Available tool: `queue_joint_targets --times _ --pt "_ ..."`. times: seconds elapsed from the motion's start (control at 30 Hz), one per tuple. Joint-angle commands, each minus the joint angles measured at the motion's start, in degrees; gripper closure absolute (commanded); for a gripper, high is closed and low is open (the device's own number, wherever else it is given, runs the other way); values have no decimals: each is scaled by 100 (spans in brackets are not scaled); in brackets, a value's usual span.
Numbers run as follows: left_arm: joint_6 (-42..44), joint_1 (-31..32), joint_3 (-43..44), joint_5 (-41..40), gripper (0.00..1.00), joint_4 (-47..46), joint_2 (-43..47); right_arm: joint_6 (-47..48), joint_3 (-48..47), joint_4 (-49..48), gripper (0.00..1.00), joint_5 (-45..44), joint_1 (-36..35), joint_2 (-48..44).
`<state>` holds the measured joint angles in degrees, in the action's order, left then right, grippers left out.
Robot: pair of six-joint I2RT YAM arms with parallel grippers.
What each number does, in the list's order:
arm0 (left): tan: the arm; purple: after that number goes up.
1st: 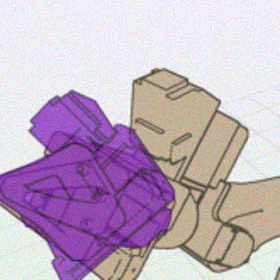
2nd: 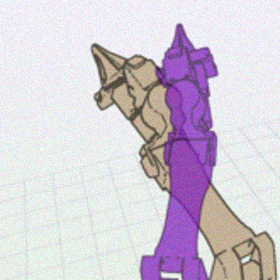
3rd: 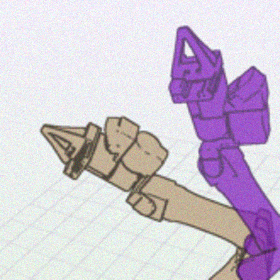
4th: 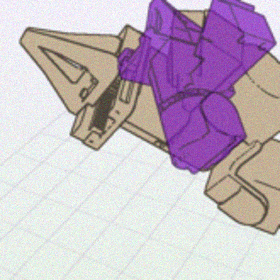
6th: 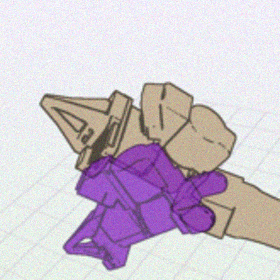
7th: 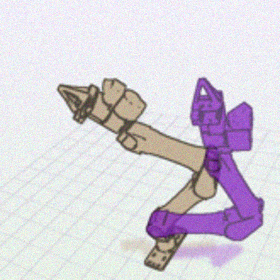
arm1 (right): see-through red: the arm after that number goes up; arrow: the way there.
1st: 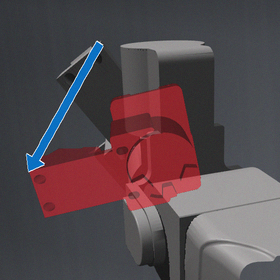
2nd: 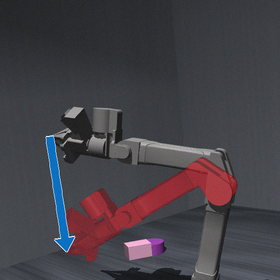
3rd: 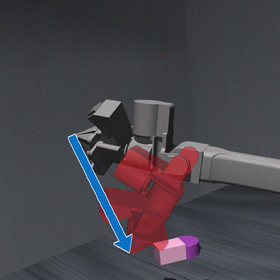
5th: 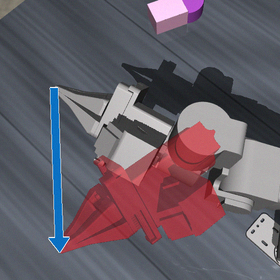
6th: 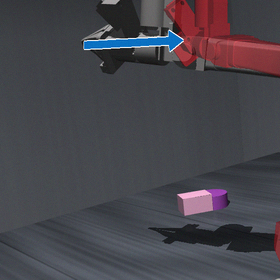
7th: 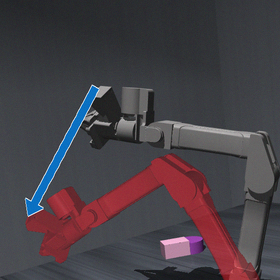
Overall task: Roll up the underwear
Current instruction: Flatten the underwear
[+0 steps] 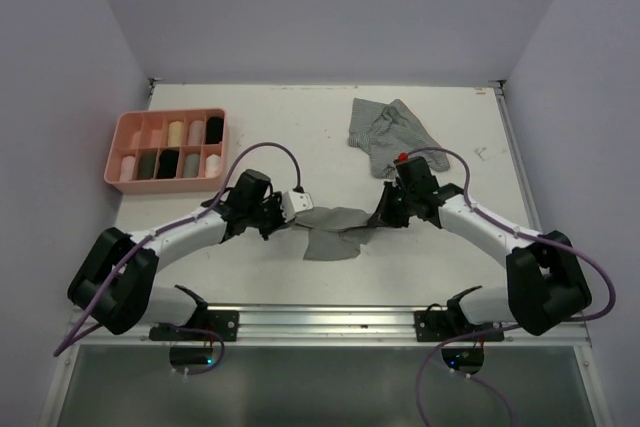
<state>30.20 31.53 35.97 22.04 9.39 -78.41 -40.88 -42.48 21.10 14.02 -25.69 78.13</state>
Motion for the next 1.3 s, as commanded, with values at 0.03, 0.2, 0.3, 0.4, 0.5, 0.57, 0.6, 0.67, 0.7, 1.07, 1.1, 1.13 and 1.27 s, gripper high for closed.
queue_joint_targets --times 0.03,0.2,0.3,0.4,0.5,0.57,0.6,0.67,0.7,1.07,1.1,1.13,1.27 --pt "223 -50 314 -25 100 212 396 124 -419 245 100 -233 38 -359" --pt "364 -68 569 -165 100 371 765 212 -612 499 100 -347 38 -605" --pt "460 -77 701 -288 100 528 976 318 -823 781 100 -523 38 -851" --pt "557 -94 754 -420 100 625 1266 502 -1113 1176 100 -698 29 -1114" --pt "724 -86 745 -411 100 792 1618 625 -1289 1519 100 -813 29 -1430" --pt "821 -94 710 -350 100 924 1863 652 -1263 1660 100 -822 38 -1633" --pt "891 -86 693 -332 100 1038 1960 634 -1245 1669 100 -839 29 -1738" --pt "909 -94 640 -236 100 1161 2293 573 -1123 1774 100 -796 20 -2116" --pt "918 -94 622 -175 100 1327 2426 555 -1087 1827 100 -787 20 -2239" --pt "453 -77 613 1072 100 2462 4272 318 -981 2996 100 -278 12 -3909" --pt "287 -77 639 1135 100 2524 4308 292 -1025 2996 100 -225 12 -3928" --pt "129 -77 692 1162 100 2568 4291 239 -1026 2996 100 -94 12 -3893" --pt "-74 -77 719 1005 100 2516 3948 230 -964 2690 100 83 12 -3472"
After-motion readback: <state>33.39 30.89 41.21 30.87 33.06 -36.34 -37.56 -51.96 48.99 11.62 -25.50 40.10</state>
